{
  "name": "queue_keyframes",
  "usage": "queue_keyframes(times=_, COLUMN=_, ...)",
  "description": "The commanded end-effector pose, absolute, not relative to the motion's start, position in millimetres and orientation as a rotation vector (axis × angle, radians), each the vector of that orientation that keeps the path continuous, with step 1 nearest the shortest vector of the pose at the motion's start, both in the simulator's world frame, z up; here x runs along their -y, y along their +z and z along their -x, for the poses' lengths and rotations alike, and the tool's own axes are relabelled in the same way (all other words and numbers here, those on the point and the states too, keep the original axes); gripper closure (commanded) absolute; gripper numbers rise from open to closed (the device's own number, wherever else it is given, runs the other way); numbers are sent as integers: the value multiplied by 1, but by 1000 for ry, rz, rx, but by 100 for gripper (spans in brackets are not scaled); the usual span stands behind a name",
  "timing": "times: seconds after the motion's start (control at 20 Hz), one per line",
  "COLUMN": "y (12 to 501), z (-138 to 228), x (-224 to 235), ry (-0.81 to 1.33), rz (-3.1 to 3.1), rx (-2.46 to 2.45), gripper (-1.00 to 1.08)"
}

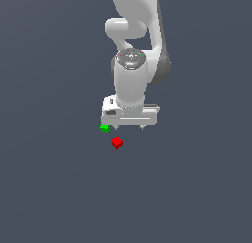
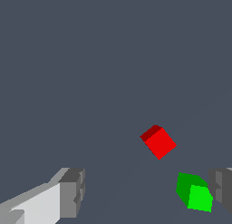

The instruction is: Stack the red cube on top of the green cube.

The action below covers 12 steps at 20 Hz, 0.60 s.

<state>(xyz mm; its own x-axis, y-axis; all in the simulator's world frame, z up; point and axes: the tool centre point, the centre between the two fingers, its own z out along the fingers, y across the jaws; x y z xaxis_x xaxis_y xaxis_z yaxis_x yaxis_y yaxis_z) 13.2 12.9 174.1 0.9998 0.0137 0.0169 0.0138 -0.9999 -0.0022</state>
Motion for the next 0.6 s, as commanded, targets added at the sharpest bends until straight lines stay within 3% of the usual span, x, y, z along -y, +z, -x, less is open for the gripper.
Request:
queue_keyframes(times=0.0, y=174, z=-13, x=-13, ry=-27, rz=3139, rx=22, gripper=-92)
queue_keyframes(times=0.55, y=163, z=-10, x=-7, ry=-24, rz=3136, rx=138, gripper=-92)
